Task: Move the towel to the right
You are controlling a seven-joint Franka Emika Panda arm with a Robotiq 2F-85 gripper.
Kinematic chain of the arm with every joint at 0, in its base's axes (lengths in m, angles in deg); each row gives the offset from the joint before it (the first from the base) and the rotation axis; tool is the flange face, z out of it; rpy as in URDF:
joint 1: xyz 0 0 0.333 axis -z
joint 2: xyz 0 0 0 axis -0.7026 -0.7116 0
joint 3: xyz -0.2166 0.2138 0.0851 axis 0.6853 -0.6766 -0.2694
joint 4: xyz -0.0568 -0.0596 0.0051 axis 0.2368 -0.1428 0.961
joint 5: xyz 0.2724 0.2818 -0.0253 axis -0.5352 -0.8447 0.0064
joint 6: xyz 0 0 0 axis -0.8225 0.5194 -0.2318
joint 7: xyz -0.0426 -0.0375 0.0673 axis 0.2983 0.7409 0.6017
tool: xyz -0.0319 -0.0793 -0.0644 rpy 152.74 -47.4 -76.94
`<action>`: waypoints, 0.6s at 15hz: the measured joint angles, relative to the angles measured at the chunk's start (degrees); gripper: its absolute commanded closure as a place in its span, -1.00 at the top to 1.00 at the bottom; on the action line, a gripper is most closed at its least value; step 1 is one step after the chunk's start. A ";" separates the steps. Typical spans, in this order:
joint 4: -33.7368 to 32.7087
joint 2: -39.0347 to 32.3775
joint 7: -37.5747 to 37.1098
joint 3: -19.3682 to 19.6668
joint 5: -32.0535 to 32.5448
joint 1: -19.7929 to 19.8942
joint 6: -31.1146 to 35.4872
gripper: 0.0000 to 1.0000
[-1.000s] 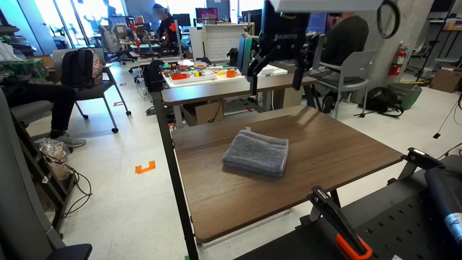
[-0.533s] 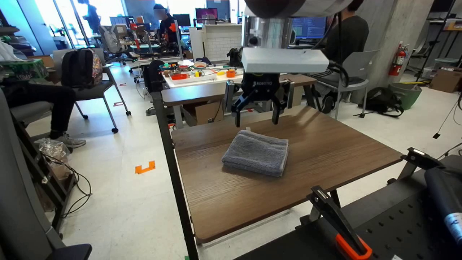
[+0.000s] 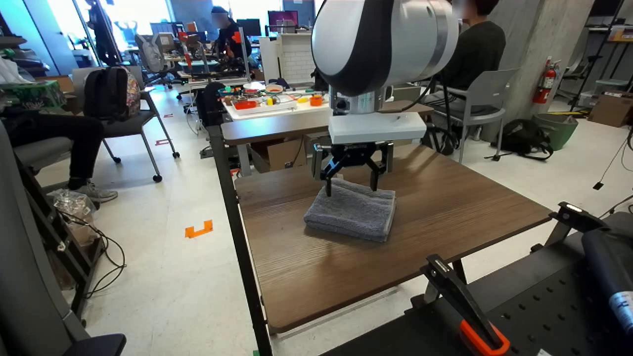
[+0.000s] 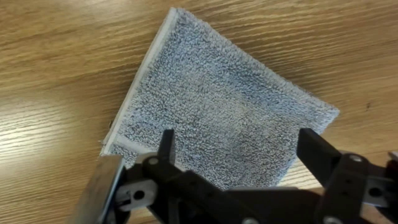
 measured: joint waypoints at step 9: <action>-8.74 -9.36 0.00 3.02 -0.04 -1.85 -0.35 1.00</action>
